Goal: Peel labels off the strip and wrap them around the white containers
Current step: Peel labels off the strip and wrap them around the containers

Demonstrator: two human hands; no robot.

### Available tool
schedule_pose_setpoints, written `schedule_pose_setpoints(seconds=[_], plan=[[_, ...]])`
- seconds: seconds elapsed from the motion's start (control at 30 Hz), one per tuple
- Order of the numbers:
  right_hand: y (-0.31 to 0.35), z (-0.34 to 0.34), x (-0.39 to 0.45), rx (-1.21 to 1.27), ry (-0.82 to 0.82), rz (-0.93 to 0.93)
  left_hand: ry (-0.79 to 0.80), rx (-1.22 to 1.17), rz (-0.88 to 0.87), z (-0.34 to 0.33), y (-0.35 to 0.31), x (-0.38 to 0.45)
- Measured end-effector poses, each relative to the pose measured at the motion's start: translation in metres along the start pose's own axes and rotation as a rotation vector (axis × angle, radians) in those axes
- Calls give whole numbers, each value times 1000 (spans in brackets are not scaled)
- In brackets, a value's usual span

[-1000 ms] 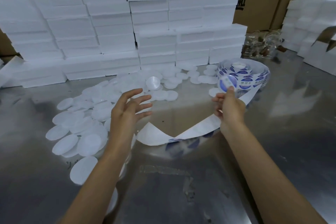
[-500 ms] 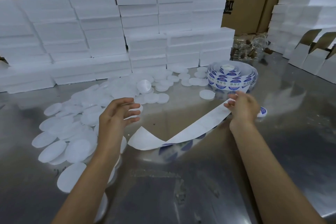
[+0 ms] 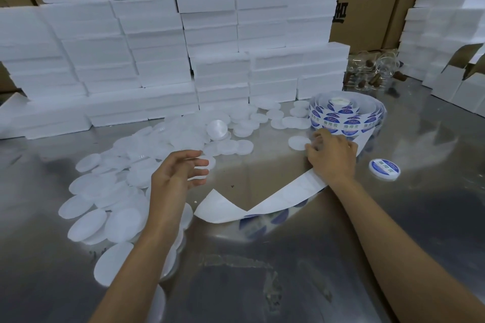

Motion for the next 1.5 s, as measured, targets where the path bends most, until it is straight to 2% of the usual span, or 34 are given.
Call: schedule_pose_setpoints(seconds=[0.13,0.27,0.33,0.4,0.5,0.57,0.6,0.67,0.83,1.03,1.1,1.17,1.23,1.3,1.4,1.5], plan=[[12,-12,1,11,103,85,-16,7,19,2,2,0],[29,-15,1,-60,130,150,-47,27,29,4,2,0],[40,-17,-2,-8,144,173,-53,29,33,4,1,-1],[54,-17,-5,245,143,155,-46,27,24,3,-2,-2],[92,-18,-19,840,179,-28,-10,40,-27,0,-11,-8],[127,-23,-33,1224,270,-145,37,82,-70,-5,-19,-14],[144,-23,-40,1373,327,-166,64,94,-75,-8,-20,-16],[171,-20,-49,1503,416,-125,115,77,-55,-14,-21,-19],[195,-12,-59,1481,464,9,220,92,-73,-30,-25,-27],[178,4,-53,1122,384,139,258,-28,-30,-26,-23,-23],[173,5,-56,1095,463,185,297,-74,3,-25,-22,-22],[171,0,-68,1032,660,281,293,-89,15,-22,-22,-20],[166,-9,-85,792,876,395,274,-95,6,-19,-24,-19],[161,-15,-87,611,862,482,227,-65,-17,-15,-27,-19],[154,-18,-74,694,709,342,132,76,-100,-11,-32,-21],[149,-19,-73,893,692,159,167,110,-117,-21,-30,-25]])
Point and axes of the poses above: each hand's wrist, its own x-axis towards the middle knuckle, its own z-axis out of the back of the hand, y = z × x, the point moved 9 cm from there along x, towards the middle knuckle, and after that the axes turned 14 degrees about z, right-handed, at the moved point
